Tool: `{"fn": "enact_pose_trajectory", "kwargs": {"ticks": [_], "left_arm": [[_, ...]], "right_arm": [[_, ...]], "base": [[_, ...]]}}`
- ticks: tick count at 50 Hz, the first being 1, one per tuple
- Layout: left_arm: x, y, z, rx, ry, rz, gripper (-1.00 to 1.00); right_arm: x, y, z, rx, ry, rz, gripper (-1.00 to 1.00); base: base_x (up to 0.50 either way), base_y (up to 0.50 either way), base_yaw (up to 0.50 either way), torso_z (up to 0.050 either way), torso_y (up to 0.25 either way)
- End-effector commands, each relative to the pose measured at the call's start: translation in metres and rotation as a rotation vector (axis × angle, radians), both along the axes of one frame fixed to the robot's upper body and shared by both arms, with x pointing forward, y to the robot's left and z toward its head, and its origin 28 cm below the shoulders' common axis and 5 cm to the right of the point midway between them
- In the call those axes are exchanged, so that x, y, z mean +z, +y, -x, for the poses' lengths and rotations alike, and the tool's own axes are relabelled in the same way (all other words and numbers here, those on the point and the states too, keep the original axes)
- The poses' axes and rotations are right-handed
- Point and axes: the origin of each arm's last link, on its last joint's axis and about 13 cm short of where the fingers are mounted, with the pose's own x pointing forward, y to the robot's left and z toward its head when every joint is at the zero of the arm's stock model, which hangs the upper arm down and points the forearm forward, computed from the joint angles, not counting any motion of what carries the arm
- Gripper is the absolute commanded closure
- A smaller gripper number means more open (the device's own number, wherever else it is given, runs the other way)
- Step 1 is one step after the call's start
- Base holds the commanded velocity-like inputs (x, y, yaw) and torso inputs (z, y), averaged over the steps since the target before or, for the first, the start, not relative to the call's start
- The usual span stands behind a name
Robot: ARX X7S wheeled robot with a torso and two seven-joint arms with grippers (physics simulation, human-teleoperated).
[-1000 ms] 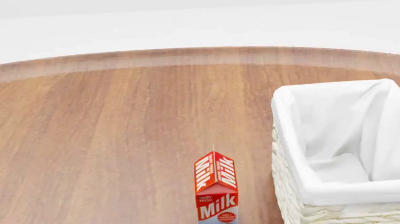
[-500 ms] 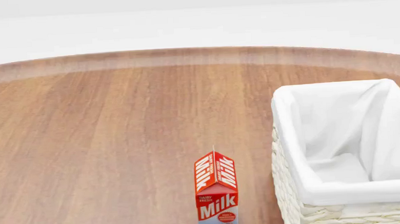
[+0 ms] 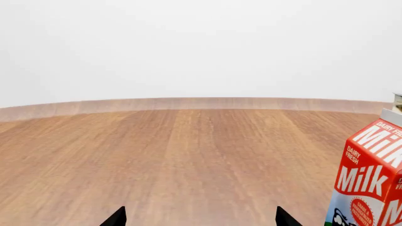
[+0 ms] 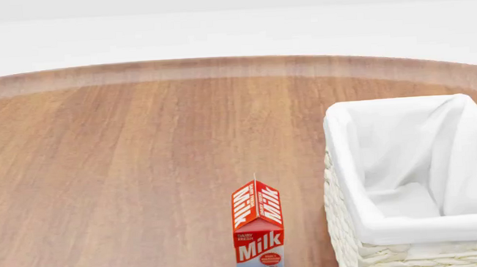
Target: Pick up the orange juice, and put it in the basket.
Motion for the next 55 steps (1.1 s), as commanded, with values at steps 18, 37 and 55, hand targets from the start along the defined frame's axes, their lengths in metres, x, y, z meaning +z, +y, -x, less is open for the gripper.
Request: {"fn": "enact_pose_trajectory", "kwargs": {"ticks": [18,37,55], "left_arm": [[0.000,0.000,0.000,0.000,0.000,0.000,-1.00],[0.000,0.000,0.000,0.000,0.000,0.000,-1.00],[0.000,0.000,0.000,0.000,0.000,0.000,-1.00]], "right_arm": [[-0.007,0.002,-0.003,0.002,0.014,0.013,-1.00],[-0.005,0.003,-0.003,0.008,0.006,0.011,1.00],[0.016,0.003,0.004,0.013,-0.033,-0.026,1.00]], "base": [[0.00,0.00,0.00,0.000,0.000],[0.00,0.00,0.00,0.000,0.000],[0.00,0.00,0.00,0.000,0.001]]}}
